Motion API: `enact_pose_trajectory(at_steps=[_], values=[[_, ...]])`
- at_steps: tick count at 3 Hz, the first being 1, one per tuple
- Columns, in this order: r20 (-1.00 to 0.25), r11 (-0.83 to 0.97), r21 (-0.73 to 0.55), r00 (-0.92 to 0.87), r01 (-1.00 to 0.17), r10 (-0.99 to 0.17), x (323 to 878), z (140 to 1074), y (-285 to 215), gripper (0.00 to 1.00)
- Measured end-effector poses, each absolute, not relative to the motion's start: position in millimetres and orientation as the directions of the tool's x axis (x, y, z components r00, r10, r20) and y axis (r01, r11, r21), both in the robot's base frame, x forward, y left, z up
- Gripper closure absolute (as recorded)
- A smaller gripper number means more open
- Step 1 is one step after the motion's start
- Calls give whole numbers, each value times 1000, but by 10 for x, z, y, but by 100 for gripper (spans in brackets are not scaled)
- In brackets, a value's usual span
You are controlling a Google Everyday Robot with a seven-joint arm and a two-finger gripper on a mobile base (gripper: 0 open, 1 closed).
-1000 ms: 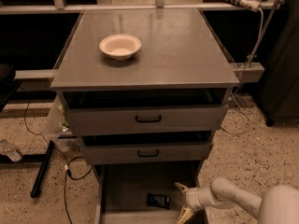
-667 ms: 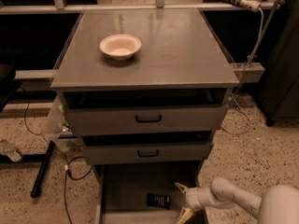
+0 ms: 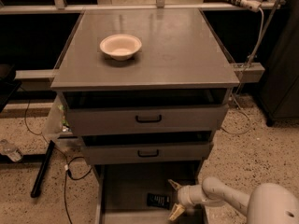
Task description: Pick rxbar blueberry from bottom drawer and place on counter
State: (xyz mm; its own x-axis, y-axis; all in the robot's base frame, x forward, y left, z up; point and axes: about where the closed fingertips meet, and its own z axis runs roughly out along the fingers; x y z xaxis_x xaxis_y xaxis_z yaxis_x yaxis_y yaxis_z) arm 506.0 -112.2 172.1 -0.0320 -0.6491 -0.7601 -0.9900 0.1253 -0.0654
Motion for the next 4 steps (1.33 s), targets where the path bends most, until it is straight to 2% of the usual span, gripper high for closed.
enact_pose_trajectory(at_steps=[4], values=[[-715, 137, -67, -48, -988, -697, 5208, 1137, -822, 0]])
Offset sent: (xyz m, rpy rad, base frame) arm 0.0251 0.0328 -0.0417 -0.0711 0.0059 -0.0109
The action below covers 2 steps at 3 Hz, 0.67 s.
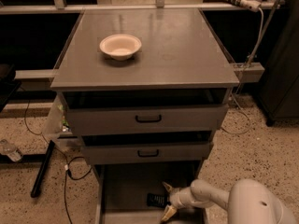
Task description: Pick rxbar blueberry from bottom drawer and place on counter
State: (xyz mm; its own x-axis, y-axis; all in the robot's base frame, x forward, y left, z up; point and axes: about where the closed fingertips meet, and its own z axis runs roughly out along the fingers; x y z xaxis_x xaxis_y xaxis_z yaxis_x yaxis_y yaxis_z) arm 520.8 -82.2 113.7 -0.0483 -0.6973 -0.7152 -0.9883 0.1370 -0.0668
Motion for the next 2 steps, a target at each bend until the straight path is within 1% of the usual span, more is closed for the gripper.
enact_pose_trajectory(at_steps=[1, 2], values=[[-709, 151, -100, -36, -984, -704, 5233, 1029, -819, 0], [-709, 151, -100, -36, -983, -704, 5233, 1026, -817, 19]])
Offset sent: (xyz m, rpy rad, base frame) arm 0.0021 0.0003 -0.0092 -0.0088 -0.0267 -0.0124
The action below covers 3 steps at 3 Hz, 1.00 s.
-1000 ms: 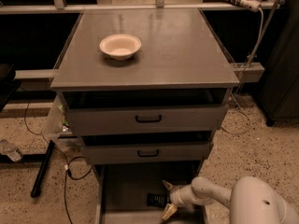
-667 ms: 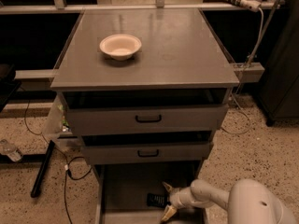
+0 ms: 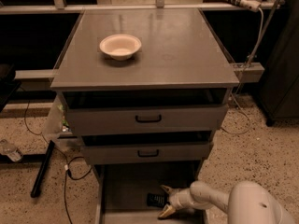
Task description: Pick rxbar blueberry from bottom drawer and place on counter
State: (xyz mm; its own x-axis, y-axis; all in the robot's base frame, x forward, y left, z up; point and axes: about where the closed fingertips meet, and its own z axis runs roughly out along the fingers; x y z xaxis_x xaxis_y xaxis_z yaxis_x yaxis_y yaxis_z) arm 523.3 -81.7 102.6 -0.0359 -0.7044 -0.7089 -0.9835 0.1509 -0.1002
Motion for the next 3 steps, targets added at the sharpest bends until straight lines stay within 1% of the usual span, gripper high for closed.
enact_pose_trajectory(at_steps=[3], values=[[-709, 151, -100, -36, -983, -704, 5232, 1026, -816, 88]])
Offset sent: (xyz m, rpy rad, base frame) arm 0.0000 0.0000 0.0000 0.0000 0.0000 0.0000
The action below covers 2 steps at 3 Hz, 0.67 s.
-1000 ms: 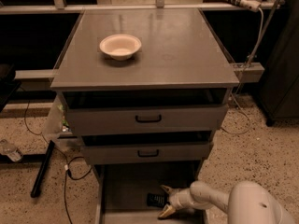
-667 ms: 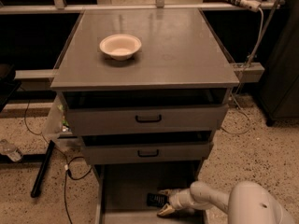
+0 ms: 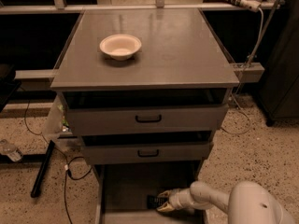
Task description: Pick rxbar blueberry from bottom drawer and place on counter
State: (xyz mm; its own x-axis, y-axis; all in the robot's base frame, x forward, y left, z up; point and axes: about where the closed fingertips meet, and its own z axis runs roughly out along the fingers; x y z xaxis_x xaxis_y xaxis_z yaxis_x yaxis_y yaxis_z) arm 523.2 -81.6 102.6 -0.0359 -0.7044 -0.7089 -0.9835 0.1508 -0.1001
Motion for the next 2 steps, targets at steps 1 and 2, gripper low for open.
enact_pose_trajectory(at_steps=[1, 2], values=[[-709, 151, -100, -36, -983, -704, 5232, 1026, -816, 100], [-710, 150, -99, -36, -984, -703, 5227, 1025, -811, 100]])
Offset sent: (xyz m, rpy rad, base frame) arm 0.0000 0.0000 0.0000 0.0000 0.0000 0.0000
